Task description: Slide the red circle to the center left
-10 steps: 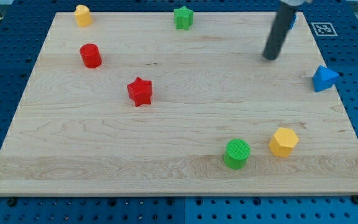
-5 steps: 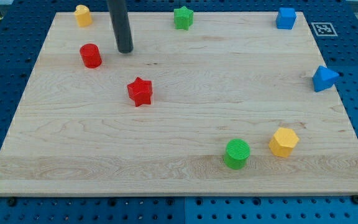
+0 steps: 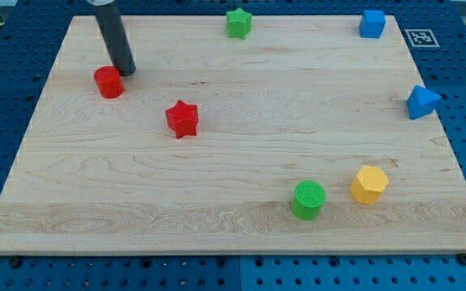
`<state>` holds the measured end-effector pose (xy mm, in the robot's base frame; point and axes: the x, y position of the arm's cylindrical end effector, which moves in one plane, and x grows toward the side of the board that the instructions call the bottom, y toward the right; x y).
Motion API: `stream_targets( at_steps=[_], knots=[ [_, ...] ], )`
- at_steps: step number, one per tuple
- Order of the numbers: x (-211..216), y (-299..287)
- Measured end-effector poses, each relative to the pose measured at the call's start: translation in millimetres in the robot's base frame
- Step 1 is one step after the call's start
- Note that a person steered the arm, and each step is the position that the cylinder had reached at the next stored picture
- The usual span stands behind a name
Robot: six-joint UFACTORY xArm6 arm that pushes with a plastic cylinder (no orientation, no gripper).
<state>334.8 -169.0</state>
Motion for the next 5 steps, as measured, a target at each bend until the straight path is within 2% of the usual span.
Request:
stream_targets(
  at_steps=[2, 5],
  knots=[
    [23, 4],
    [31, -5]
  ],
)
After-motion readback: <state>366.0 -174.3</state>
